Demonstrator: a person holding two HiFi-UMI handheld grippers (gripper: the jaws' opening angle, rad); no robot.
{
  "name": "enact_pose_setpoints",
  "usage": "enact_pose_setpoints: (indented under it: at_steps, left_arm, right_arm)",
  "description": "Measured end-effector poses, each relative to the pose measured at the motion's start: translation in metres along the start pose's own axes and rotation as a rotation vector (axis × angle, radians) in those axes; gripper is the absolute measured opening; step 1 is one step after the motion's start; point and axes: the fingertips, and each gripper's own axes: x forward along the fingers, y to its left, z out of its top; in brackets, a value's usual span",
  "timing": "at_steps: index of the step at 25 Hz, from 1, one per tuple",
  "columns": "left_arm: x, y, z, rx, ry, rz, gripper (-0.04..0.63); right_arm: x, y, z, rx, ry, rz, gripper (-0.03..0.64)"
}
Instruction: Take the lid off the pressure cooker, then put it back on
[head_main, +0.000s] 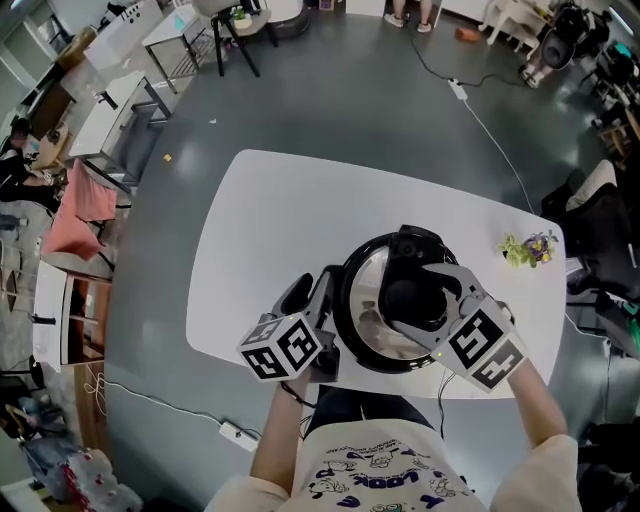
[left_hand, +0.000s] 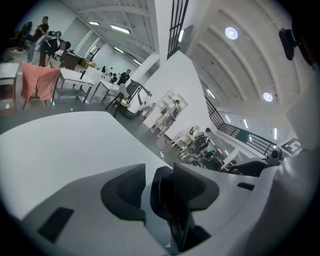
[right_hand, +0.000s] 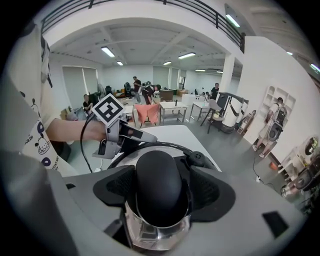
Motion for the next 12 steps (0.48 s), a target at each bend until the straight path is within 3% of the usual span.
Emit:
enact_pose_setpoints:
  at_steps: [6,12]
  left_arm:
    - [0.0018,0.0004,-0.0079,-0.055,0.023,-0.022,0.133]
    - [0.0014,-0.0002,-0.0072,-0.068,0.021,-0.024,0.13]
  right_arm:
    - [0.005,0.0051,-0.0056,-0.028,0.066,0.027,0.327]
    - [0.0069,0.0064,-0.0092,-0.07,0.137,0.049,0.322]
